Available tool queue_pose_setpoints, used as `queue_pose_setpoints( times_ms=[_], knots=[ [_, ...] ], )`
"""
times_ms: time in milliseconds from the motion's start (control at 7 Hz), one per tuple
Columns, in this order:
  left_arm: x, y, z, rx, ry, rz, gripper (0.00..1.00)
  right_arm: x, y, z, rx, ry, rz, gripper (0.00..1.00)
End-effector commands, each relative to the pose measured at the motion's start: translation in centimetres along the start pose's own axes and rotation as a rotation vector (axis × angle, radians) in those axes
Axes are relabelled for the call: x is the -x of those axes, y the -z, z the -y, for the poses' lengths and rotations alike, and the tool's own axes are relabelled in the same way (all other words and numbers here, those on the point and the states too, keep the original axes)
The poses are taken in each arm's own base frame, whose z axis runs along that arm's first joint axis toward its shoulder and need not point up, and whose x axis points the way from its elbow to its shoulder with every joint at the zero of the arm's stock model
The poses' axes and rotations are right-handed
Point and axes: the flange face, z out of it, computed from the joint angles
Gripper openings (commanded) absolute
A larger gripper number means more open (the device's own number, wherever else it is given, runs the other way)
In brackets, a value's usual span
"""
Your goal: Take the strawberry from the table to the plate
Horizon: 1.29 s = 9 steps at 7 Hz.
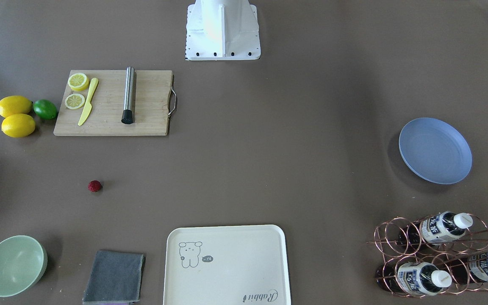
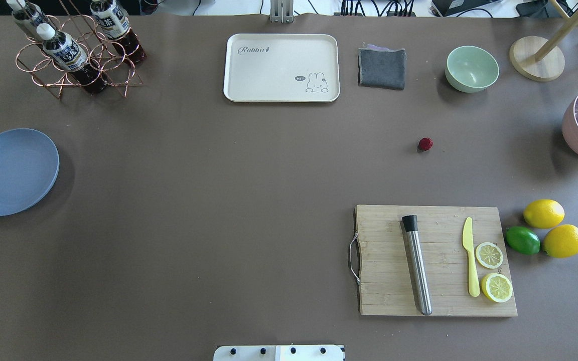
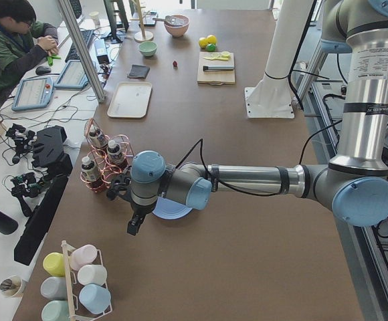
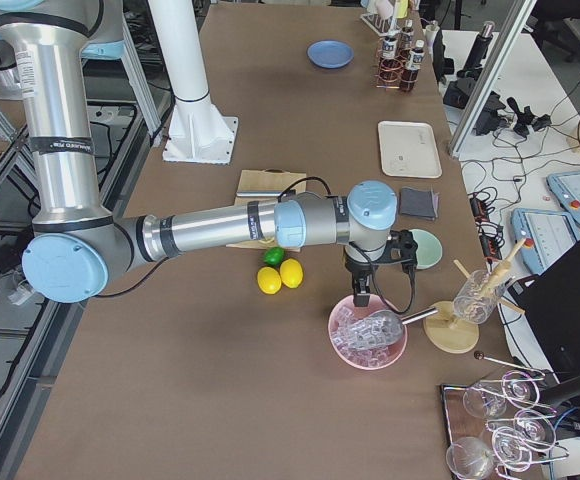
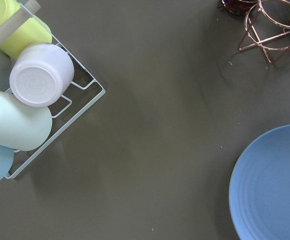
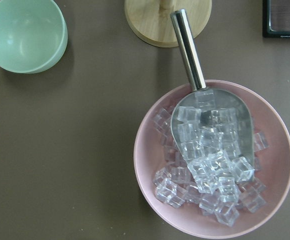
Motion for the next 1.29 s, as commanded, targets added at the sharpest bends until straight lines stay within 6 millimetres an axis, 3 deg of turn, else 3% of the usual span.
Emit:
queue_pose_setpoints(
  times_ms=[0,286,857,1143],
  knots=[
    [0.4,-2.8,-1.3,-0.036,0.087,-0.079,0.98,5.3,-0.5,1.5,0.004,-0.026,0.013,1.0],
    [0.3,-6.2,-2.9,-0.038,0.101,-0.147,0.98,8.6,-0.3,1.5,-0.003,-0.043,0.022,1.0],
    [-6.9,-13.4,-4.5,-0.069,0.142,-0.192,0.98,12.7,-2.1,2.2,-0.063,-0.093,0.036,1.0],
    [-8.0,-14.9,-5.2,-0.051,0.114,-0.205,0.98,13.5,-2.7,2.3,-0.066,-0.101,0.037,1.0]
  ],
)
